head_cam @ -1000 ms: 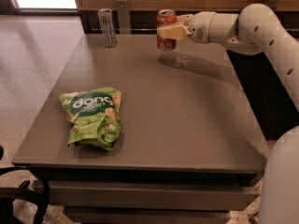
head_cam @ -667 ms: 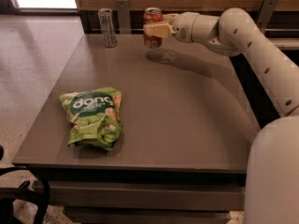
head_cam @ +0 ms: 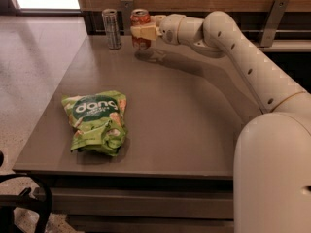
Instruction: Move coke can near redbull can
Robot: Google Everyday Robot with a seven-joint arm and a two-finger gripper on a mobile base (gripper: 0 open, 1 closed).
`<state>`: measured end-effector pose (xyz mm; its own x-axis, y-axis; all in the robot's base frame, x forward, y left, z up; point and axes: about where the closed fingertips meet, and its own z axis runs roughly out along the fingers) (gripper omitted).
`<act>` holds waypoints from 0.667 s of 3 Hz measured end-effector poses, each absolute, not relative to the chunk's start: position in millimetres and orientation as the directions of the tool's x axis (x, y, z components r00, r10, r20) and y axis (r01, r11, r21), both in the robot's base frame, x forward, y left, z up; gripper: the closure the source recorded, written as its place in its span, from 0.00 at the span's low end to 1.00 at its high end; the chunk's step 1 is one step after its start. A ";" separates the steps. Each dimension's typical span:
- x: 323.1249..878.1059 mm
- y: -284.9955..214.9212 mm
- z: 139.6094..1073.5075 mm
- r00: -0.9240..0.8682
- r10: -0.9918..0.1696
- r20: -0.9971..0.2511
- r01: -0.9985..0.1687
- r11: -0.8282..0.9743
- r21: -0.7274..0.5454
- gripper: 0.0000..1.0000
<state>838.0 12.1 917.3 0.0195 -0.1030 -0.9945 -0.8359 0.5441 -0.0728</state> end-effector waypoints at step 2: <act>848.3 49.4 893.3 0.006 -0.165 -0.986 -0.829 0.550 -0.098 0.99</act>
Offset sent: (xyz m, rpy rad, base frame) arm 0.0125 0.0462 -0.0395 -0.0682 0.0196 -0.0328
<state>848.3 49.4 893.3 0.0064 -0.1653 -0.9862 -0.8294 0.5501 -0.0976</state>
